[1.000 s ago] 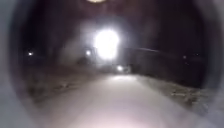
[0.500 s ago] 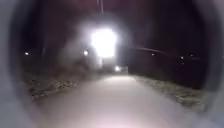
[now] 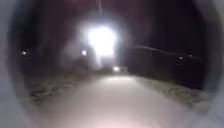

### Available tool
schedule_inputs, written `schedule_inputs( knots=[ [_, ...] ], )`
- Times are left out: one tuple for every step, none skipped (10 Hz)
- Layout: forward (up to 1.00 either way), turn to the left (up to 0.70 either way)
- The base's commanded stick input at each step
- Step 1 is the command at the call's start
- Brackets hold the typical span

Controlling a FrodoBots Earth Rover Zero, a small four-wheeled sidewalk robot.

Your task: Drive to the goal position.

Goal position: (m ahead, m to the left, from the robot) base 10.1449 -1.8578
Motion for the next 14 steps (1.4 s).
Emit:
schedule_inputs(
  knots=[
    [1.00, 0.00],
    [1.00, 0.00],
    [1.00, 0.00],
    [1.00, 0.00],
    [1.00, 0.00],
    [1.00, -0.37],
    [1.00, -0.10],
    [1.00, -0.01],
    [1.00, 0.00],
    [1.00, 0.00],
    [1.00, 0.00],
    [1.00, 0.00],
    [1.00, 0.00],
    [1.00, 0.00]
  ],
)
